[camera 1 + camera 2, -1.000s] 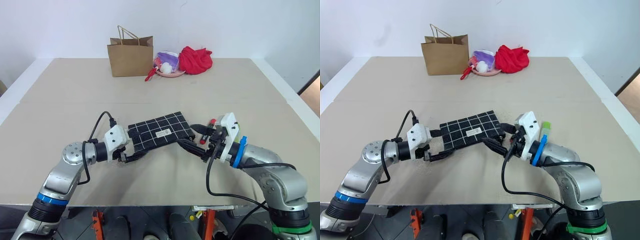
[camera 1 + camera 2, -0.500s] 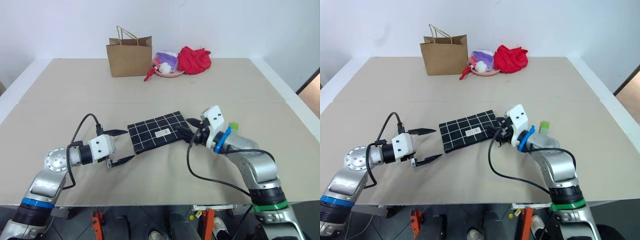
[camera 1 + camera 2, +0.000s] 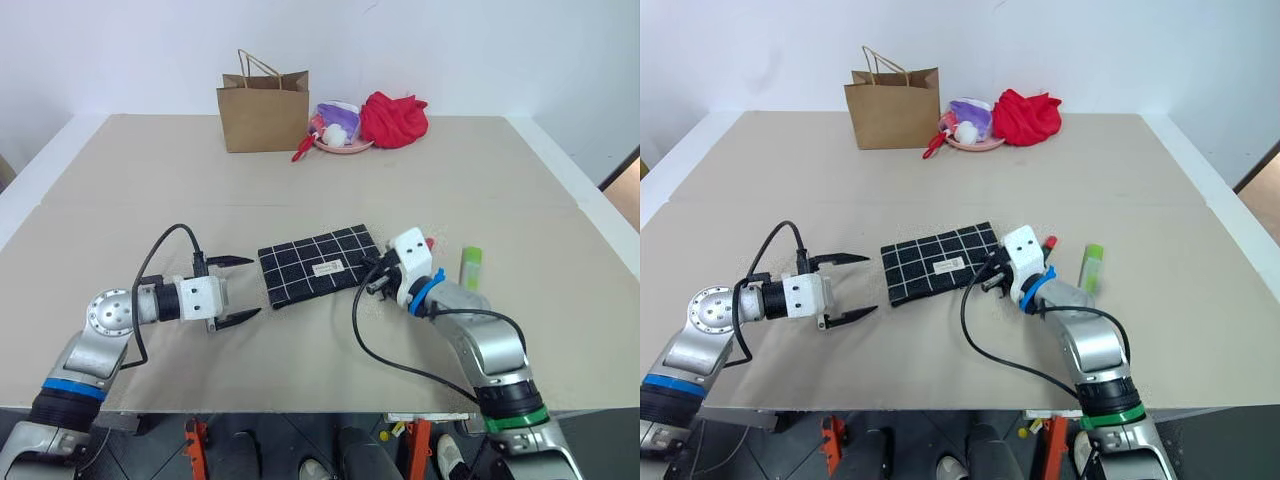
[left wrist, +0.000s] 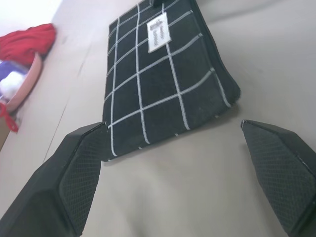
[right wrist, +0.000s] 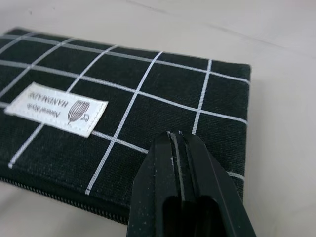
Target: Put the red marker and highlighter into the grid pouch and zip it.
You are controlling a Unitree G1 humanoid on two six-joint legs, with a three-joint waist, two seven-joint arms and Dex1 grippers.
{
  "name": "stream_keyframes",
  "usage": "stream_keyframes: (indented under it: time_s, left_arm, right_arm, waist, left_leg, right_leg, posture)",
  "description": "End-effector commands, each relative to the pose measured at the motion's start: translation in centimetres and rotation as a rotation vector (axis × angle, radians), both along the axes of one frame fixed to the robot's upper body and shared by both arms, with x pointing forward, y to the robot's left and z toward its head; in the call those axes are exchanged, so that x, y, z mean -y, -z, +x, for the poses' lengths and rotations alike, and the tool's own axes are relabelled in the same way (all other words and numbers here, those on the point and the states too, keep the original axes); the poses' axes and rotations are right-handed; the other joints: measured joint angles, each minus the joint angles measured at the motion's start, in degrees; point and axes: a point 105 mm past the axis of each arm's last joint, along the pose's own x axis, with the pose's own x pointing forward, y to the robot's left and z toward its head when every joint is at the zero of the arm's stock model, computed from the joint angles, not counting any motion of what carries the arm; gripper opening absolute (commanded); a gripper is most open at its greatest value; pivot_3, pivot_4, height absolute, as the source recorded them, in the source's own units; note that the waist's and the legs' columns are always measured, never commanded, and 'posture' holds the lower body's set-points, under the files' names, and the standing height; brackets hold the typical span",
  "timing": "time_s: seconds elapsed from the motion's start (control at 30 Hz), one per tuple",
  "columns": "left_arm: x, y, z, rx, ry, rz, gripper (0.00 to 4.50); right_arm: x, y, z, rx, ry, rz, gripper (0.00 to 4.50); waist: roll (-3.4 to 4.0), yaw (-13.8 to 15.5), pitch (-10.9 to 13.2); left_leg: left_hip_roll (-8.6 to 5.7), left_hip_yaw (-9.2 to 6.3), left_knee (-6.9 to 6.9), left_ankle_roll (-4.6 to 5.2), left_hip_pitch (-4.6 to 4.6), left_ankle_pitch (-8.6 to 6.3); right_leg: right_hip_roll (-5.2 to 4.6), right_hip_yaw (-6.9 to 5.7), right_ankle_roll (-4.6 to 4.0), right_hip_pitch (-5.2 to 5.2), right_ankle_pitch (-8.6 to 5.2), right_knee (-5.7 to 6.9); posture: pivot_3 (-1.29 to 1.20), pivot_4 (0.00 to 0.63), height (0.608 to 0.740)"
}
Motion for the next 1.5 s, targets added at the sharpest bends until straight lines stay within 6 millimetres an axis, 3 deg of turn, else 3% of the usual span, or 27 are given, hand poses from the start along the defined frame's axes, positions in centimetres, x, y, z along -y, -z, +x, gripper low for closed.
stream_keyframes:
  time_s: [0.03, 0.17, 0.33, 0.47, 0.83, 1.27, 1.5]
  left_arm:
    - [0.1, -0.2, 0.0, 0.036, 0.041, 0.035, 4.5]
    - [0.9, 0.1, 0.2, 0.072, 0.09, 0.075, 4.5]
    - [0.1, 0.0, 1.7, 0.16, 0.092, 0.156, 4.5]
    - [0.5, 0.5, 2.2, 0.193, 0.126, 0.18, 4.5]
    - [3.5, 1.7, 1.2, 0.113, 0.215, 0.084, 4.5]
    - [3.6, 2.2, 2.6, 0.249, 0.227, 0.192, 4.5]
    - [3.7, 2.0, 3.2, 0.148, 0.184, 0.089, 4.5]
  right_arm:
    - [-0.4, -1.4, 0.1, 0.062, 0.004, -0.008, 0.03]
    - [-0.6, -1.6, 0.2, 0.076, 0.002, -0.014, 0.03]
    - [-0.4, -1.9, 0.3, 0.094, 0.009, -0.024, 0.03]
    - [-0.5, -2.1, 0.2, 0.103, 0.003, -0.025, 0.03]
    - [0.1, -2.3, 0.0, 0.112, 0.011, -0.043, 0.03]
    - [0.3, -2.3, -0.3, 0.117, 0.01, -0.056, 0.03]
    - [0.0, -2.5, -0.5, 0.129, -0.005, -0.058, 0.03]
  waist:
    - [0.0, -0.03, 0.0]
    - [0.0, 0.0, 0.0]
    - [0.0, 0.02, 0.0]
    - [0.0, 0.0, 0.0]
    - [0.02, 0.02, -0.01]
    - [0.03, 0.16, -0.02]
    - [0.08, 0.17, -0.05]
  left_leg:
    - [0.0, 0.0, 0.0, 0.0, 0.01, 0.0]
    - [0.0, 0.0, 0.0, 0.0, 0.02, 0.0]
    - [0.0, 0.0, 0.0, 0.0, 0.01, 0.0]
    - [0.0, 0.0, 0.0, 0.0, 0.01, 0.0]
    - [0.0, -0.01, 0.01, 0.0, 0.01, 0.0]
    - [-0.01, -0.02, 0.24, 0.01, 0.11, 0.03]
    - [-0.01, -0.02, 0.23, 0.09, 0.14, 0.12]
  right_leg:
    - [0.0, 0.0, 0.0, 0.01, 0.01, 0.0]
    - [0.0, 0.0, 0.0, 0.02, 0.0, 0.0]
    - [0.01, 0.0, 0.01, 0.02, 0.0, 0.01]
    - [0.01, 0.0, 0.03, 0.02, 0.0, 0.01]
    - [0.01, 0.0, 0.04, 0.06, 0.0, 0.03]
    - [0.01, 0.0, 0.15, 0.22, 0.17, 0.03]
    - [0.01, 0.0, 0.16, 0.23, 0.25, 0.03]
  posture:
    - [0.0, 0.15, 0.74]
    - [0.0, 0.15, 0.74]
    - [0.0, 0.15, 0.74]
    - [0.0, 0.15, 0.74]
    - [0.0, 0.15, 0.74]
    - [0.0, 0.15, 0.74]
    - [0.0, 0.15, 0.74]
